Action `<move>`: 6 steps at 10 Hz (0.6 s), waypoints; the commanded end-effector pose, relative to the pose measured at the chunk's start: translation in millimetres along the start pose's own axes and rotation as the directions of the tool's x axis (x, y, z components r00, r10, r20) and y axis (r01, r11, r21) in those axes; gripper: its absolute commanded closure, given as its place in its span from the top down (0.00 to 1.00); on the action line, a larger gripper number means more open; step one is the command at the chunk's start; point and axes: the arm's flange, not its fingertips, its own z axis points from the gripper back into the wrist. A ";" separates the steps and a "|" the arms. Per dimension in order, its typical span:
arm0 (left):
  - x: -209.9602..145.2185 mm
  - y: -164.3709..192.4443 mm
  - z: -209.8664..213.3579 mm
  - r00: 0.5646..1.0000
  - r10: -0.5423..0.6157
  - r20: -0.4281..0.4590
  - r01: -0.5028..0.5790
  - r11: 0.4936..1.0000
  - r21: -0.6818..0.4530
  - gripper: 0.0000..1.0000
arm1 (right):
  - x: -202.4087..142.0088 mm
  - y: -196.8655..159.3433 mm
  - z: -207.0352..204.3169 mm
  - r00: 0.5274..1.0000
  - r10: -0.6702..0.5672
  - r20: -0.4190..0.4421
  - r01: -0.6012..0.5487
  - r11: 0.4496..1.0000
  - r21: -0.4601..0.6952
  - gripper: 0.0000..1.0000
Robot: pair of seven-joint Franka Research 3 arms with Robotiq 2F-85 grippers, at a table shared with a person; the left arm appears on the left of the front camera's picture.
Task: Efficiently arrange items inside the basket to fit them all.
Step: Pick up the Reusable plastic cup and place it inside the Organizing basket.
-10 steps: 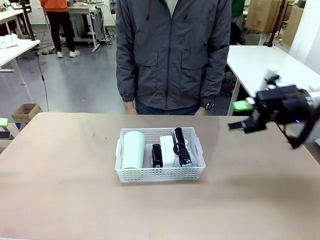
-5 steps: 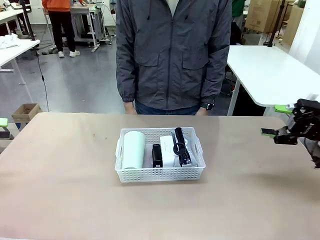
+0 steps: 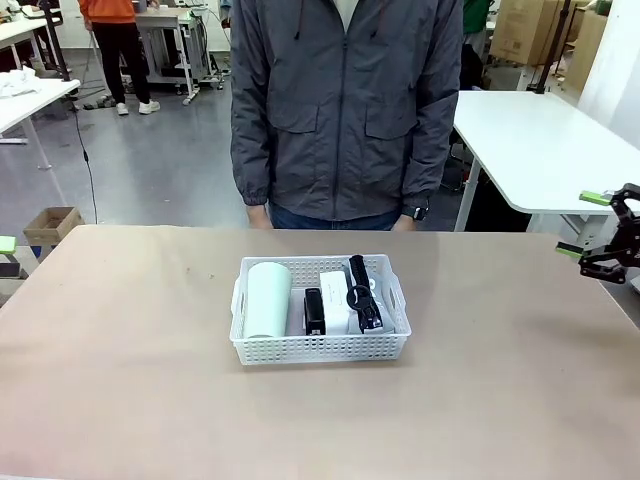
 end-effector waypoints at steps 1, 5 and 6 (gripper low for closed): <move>0.4 -2.9 1.8 1.000 0.012 -0.001 -0.012 1.000 -0.010 1.00 | -11.0 -0.3 -4.9 0.993 0.067 -0.099 -0.065 0.998 0.017 1.00; 0.4 -2.9 1.8 1.000 0.012 -0.001 -0.012 1.000 -0.010 1.00 | -11.0 -0.3 -4.9 0.993 0.067 -0.099 -0.065 0.998 0.017 1.00; 0.4 -2.9 1.8 1.000 0.012 -0.001 -0.012 1.000 -0.010 1.00 | -11.0 -0.3 -4.9 0.993 0.067 -0.099 -0.065 0.998 0.017 1.00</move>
